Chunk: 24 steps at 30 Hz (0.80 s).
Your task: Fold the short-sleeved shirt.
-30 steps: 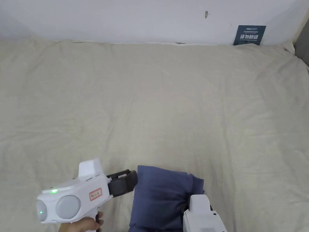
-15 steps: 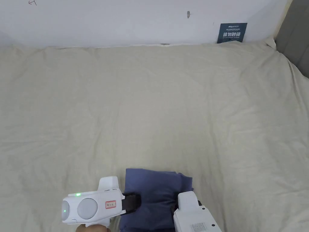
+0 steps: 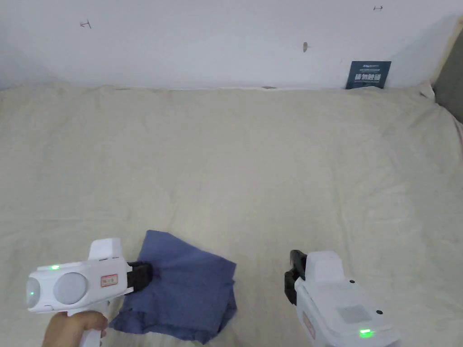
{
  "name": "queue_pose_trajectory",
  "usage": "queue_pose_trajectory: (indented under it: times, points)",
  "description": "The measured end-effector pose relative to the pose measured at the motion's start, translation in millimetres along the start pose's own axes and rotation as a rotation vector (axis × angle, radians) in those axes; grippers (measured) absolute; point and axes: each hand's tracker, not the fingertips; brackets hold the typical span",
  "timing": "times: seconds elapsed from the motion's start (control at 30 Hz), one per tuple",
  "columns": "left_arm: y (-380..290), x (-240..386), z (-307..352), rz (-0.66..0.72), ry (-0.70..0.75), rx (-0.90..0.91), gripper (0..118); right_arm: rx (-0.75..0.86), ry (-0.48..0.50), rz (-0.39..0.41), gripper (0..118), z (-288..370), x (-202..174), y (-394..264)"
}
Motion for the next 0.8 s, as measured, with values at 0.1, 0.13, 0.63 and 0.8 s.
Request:
queue_pose_trajectory:
  times: [0.1,0.13,0.63,0.8]
  points:
    - [24.3,-56.8,10.8,0.008,0.113,0.014,18,0.022,-0.002,-0.001,2,-0.6,-9.4,11.4]
    - [31.0,-76.6,13.7,-0.003,0.162,0.021,18,0.026,-0.003,-0.004,2,-1.4,-13.2,14.7]
    - [66.9,-250.9,24.8,0.019,0.534,-0.051,48,-0.001,0.014,0.030,2,-31.3,-51.7,30.4]
    - [67.5,-231.5,35.9,0.030,0.505,0.036,115,0.014,0.011,0.008,2,-26.9,-48.7,37.8]
